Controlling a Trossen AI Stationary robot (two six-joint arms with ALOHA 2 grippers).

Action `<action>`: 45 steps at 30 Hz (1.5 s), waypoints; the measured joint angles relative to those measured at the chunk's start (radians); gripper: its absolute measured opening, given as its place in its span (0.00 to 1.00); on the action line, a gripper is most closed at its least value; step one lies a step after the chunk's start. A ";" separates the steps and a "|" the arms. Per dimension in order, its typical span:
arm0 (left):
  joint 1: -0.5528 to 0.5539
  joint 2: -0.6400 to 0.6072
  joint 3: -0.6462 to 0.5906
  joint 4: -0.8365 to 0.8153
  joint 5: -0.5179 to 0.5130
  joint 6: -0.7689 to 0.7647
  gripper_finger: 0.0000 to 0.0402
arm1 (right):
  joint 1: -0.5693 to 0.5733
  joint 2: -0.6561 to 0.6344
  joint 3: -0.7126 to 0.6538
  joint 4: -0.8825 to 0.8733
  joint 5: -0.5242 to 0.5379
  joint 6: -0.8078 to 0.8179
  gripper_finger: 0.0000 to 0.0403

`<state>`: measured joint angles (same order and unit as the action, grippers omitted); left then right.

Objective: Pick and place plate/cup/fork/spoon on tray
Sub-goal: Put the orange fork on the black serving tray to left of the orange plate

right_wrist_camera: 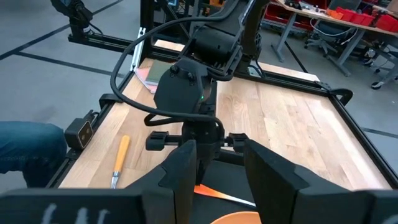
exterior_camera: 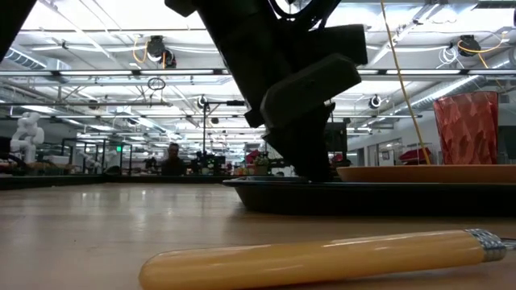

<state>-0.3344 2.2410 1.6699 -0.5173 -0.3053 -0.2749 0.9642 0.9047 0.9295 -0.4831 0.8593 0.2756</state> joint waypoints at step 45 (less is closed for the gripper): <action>0.022 0.010 0.000 -0.034 0.030 -0.026 0.02 | 0.000 0.000 0.000 -0.001 -0.001 -0.008 0.32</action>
<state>-0.3128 2.2513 1.6695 -0.5513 -0.2756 -0.3007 0.9642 0.9051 0.9293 -0.4845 0.8588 0.2676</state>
